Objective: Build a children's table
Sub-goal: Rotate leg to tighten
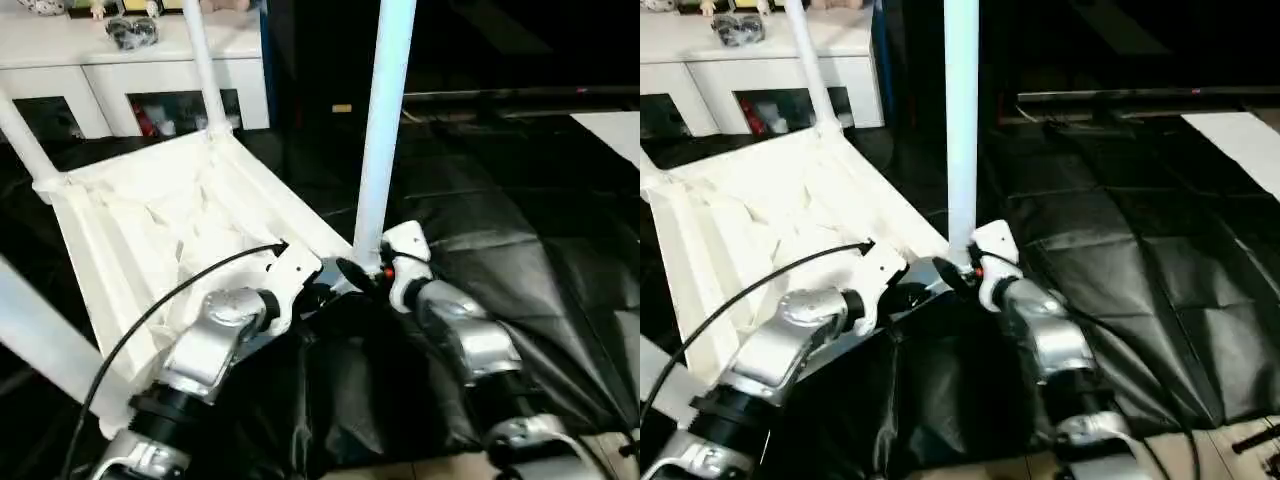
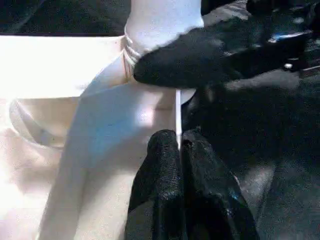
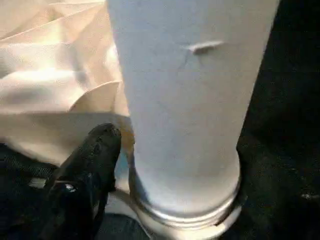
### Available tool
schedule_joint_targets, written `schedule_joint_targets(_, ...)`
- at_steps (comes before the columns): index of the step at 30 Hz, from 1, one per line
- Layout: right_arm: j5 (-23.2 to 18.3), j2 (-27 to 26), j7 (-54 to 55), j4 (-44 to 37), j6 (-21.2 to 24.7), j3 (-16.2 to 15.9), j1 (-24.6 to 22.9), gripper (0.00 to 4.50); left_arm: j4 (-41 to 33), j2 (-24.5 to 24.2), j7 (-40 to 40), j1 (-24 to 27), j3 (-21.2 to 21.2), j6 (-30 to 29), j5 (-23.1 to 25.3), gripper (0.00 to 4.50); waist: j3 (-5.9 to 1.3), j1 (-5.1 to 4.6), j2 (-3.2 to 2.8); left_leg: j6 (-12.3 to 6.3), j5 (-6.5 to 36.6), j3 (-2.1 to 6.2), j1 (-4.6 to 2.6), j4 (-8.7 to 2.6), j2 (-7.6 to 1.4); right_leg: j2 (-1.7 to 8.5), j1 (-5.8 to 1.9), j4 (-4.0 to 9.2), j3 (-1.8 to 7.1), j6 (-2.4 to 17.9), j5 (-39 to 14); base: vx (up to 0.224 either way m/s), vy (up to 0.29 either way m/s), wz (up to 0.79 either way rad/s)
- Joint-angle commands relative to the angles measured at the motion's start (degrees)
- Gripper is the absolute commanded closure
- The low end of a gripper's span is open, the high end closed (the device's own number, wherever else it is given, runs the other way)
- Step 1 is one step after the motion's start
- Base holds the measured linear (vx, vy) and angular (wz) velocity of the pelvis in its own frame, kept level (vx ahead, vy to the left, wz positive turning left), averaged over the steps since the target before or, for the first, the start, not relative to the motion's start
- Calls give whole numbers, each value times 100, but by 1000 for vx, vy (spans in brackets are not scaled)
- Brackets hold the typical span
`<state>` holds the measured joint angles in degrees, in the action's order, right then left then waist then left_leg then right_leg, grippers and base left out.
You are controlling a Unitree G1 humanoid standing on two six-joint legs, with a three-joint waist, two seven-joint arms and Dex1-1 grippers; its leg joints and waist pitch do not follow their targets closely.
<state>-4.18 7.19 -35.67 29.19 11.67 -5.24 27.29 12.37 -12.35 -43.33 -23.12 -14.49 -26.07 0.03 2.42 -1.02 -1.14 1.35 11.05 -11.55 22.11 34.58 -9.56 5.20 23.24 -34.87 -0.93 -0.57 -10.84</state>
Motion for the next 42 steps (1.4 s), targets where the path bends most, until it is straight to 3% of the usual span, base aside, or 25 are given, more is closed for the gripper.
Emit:
schedule_joint_targets(1, -43, 81, -803, -277, -27, -614, -72, 50, -370, 38, -541, -2, -203, 336, -422, 450, -339, 40, 68, -388, 1120, 159, -50, -433, -301, 235, -240, 408, 127, 1395, -809, 0, 0, 0)
schedule_joint_targets(5, -119, 482, -1417, -478, -21, -663, -161, 33, -511, -179, -938, 68, -172, 371, -586, 450, -339, 72, 64, -477, 1064, 139, -85, -409, -314, 233, -231, 395, 131, 1515, -715, 0, 0, 0)
schedule_joint_targets(8, -345, 1059, -2455, -837, 142, -752, -268, 33, -624, -525, -1568, 138, -187, 424, -745, 450, -319, 166, 41, -505, 1141, 130, -129, -420, -338, 223, -222, 408, 140, 1513, -750, 0, 0, 0)
schedule_joint_targets(13, -439, 1454, -3118, -1036, 136, -902, -312, 33, -597, -751, -1898, 154, -199, 453, -807, 450, -309, 229, 27, -390, 1272, 126, -149, -438, -344, 227, -210, 412, 142, 1509, -921, 0, 0, 0)
schedule_joint_targets(20, -461, 1634, -3488, -1129, 191, -1027, -321, 106, -639, -943, -2212, 180, -244, 435, -911, 450, -307, 267, 67, -277, 1280, 131, -139, -442, -340, 244, -206, 410, 153, 1453, -1100, 0, 0, 0)
schedule_joint_targets(21, -499, 1641, -3591, -1170, 225, -1064, -332, 106, -659, -1002, -2307, 189, -256, 406, -933, 450, -310, 264, 97, -289, 1255, 129, -140, -442, -340, 238, -207, 412, 149, 1442, -1102, 0, 0, 0)
schedule_joint_targets(30, -540, 1568, -3748, -1266, 229, -1170, -450, 179, -695, -1108, -2369, 241, -259, 406, -920, 450, -312, 280, 87, -333, 1083, 130, -136, -433, -349, 242, -210, 375, 147, 1502, -894, 0, 0, 0)
schedule_joint_targets(34, -567, 1480, -3628, -1279, 153, -1139, -537, 183, -710, -1033, -2244, 259, -262, 431, -892, 450, -309, 280, 99, -318, 1112, 128, -133, -430, -341, 245, -216, 380, 151, 1485, -920, 0, 0, 0)
schedule_joint_targets(37, -463, 1137, -2898, -1125, 51, -956, -594, 184, -563, -694, -1669, 186, -193, 471, -695, 450, -291, 262, 99, -270, 1161, 127, -126, -442, -345, 244, -204, 403, 159, 1458, -1013, 0, 0, 0)
schedule_joint_targets(38, -301, 878, -2284, -913, -14, -851, -548, 184, -429, -487, -1314, 105, -186, 483, -563, 450, -281, 233, 115, -203, 1258, 139, -110, -456, -334, 248, -213, 421, 153, 1404, -1241, 0, 0, 0)
schedule_joint_targets(39, -161, 611, -1654, -726, 42, -741, -491, 184, -342, -288, -977, 43, -185, 441, -455, 450, -275, 221, 86, -104, 1434, 140, -140, -457, -330, 252, -176, 453, 160, 1328, -1574, 0, 0, 0)
schedule_joint_targets(41, -69, 415, -1175, -573, 123, -653, -430, 184, -301, -150, -798, 4, -191, 402, -415, 450, -264, 185, 108, 14, 1590, 151, -129, -468, -312, 247, -171, 477, 156, 1230, -1875, 0, 0, 0)
schedule_joint_targets(42, -25, 326, -955, -510, 164, -611, -403, 185, -296, -92, -729, -9, -197, 378, -405, 450, -271, 130, 94, 122, 1737, 190, -115, -490, -307, 257, -178, 493, 140, 1078, -2174, 0, 0, 0)
